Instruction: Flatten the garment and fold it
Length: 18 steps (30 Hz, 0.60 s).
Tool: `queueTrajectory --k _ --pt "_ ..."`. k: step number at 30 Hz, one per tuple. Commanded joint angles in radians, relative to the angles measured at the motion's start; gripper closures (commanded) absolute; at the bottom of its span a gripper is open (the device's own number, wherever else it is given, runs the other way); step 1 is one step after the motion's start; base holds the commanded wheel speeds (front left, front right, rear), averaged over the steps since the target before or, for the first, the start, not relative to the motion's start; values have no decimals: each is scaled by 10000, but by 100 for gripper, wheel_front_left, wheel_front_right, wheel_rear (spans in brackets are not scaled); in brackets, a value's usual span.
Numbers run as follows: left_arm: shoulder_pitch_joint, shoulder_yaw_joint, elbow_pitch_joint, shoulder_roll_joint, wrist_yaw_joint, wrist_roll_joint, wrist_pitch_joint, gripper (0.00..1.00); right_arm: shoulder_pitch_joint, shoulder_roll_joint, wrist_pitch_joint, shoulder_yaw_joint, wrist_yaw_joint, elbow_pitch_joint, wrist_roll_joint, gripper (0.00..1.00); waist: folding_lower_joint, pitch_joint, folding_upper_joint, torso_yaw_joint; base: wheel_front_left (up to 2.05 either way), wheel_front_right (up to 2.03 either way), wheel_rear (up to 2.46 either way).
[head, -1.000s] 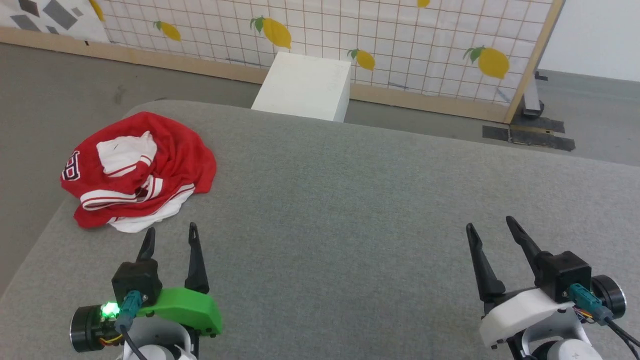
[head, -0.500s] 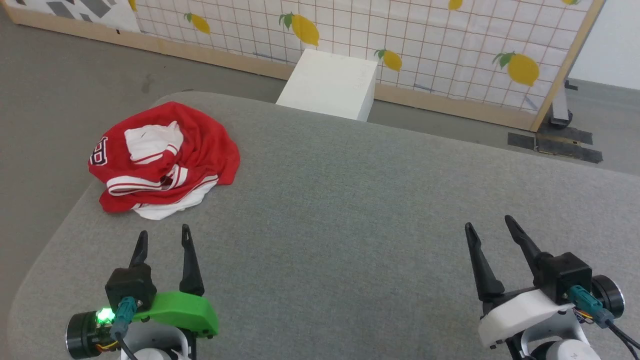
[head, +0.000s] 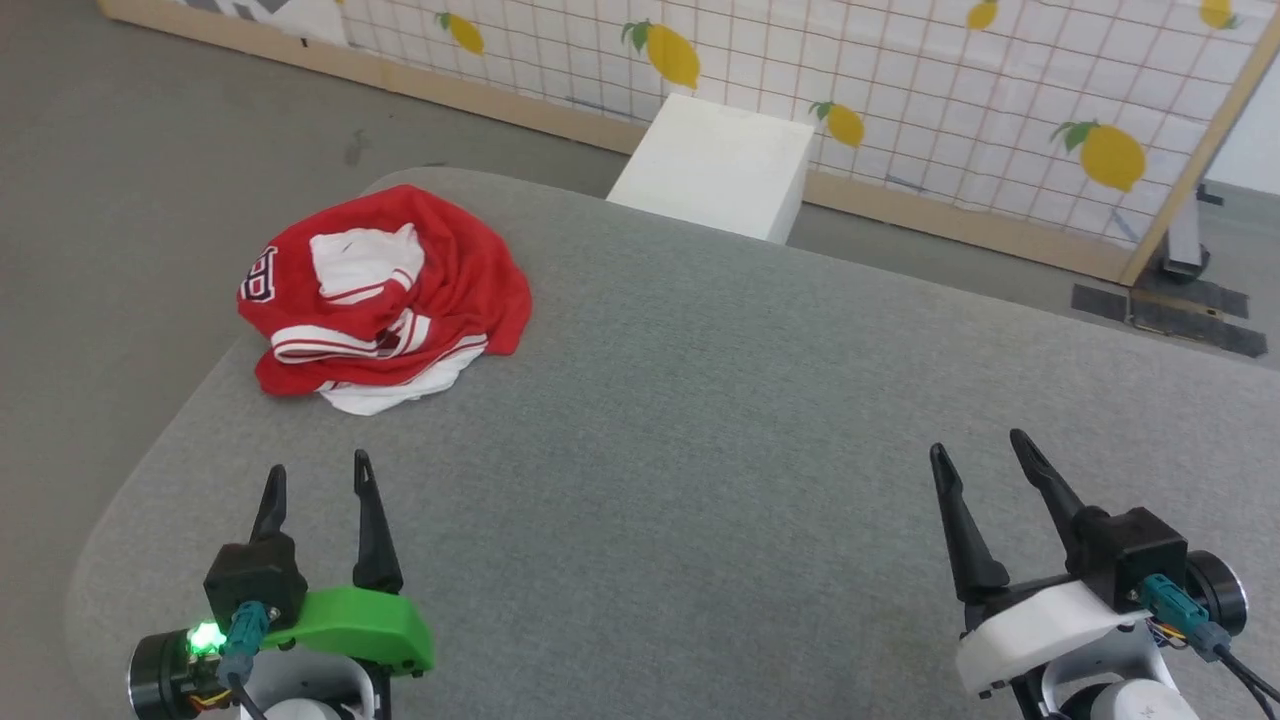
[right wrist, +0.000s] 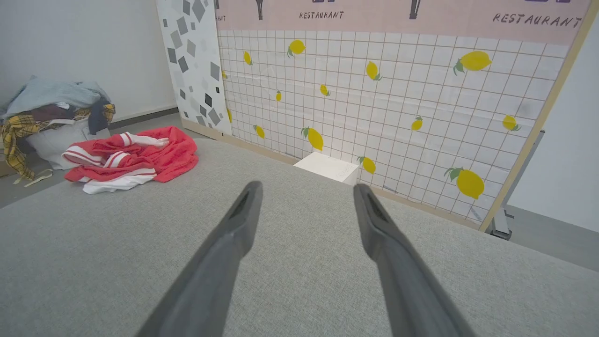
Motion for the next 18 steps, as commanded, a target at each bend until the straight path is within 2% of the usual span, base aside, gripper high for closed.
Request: queueTrajectory --k 1,18 --pt "153 38 32 61 74 -126 -99 0 55 5 -96 24 -11 46 69 0 0 9 0 127 0 0 0" --pt "233 41 165 67 351 -248 -472 0 78 6 -318 111 -13 97 137 0 0 43 0 1083 0 0 0"
